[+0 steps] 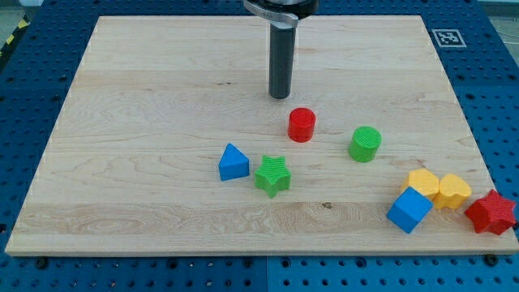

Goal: Slide the red circle into the green circle

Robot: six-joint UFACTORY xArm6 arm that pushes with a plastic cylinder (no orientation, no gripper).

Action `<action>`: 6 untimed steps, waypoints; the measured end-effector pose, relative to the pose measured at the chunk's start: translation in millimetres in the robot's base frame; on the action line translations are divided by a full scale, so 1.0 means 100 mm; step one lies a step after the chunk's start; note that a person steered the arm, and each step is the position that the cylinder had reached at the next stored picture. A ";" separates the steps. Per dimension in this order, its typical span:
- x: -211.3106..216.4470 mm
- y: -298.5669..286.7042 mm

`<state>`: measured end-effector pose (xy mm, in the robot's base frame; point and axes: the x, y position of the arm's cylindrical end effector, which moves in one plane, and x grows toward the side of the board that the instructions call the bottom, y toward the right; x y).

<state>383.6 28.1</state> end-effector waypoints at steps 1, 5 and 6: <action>0.18 0.00; 0.97 0.16; 0.92 0.21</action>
<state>475.6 49.1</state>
